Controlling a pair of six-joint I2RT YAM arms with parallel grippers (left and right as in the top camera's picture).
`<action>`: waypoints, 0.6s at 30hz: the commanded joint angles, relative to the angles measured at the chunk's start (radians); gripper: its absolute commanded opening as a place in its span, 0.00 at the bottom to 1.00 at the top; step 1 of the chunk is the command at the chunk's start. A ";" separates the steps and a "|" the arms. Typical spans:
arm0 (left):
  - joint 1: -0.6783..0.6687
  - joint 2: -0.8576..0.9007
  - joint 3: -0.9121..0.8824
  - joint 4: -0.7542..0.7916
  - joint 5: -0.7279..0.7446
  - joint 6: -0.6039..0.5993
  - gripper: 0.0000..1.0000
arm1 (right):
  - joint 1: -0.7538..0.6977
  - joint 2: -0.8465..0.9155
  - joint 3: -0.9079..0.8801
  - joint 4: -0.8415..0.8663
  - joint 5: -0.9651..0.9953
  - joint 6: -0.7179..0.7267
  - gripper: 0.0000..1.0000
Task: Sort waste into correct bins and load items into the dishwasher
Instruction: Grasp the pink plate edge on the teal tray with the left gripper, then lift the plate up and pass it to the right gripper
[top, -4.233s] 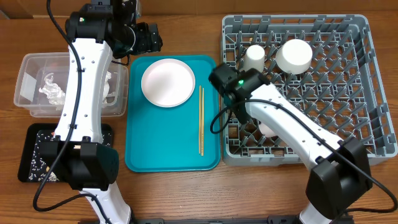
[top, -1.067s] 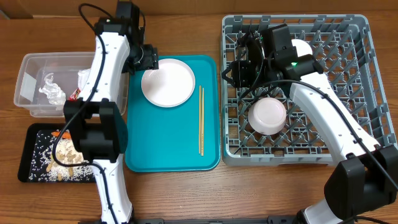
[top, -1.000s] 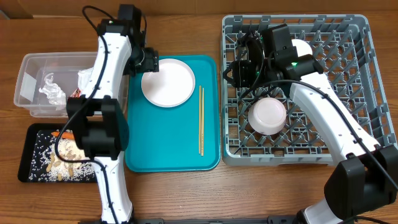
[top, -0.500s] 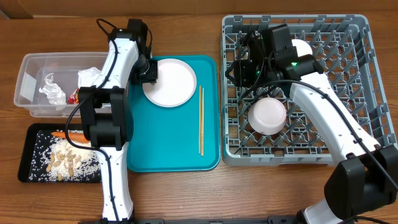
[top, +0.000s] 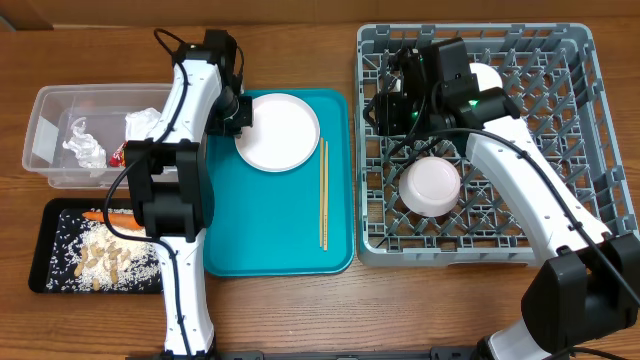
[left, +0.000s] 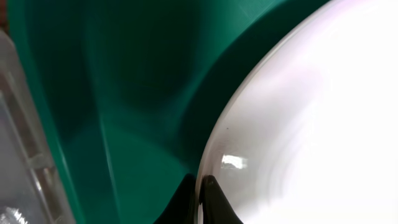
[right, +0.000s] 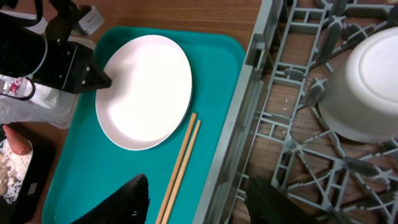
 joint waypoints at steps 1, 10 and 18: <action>0.000 -0.079 0.045 -0.015 -0.057 -0.028 0.04 | 0.001 -0.027 -0.002 0.013 0.008 -0.005 0.57; 0.000 -0.280 0.120 -0.041 0.091 -0.028 0.04 | 0.001 -0.027 -0.002 0.056 -0.011 0.062 0.90; 0.000 -0.393 0.120 -0.057 0.360 0.021 0.04 | -0.060 -0.027 -0.002 0.150 -0.327 0.080 1.00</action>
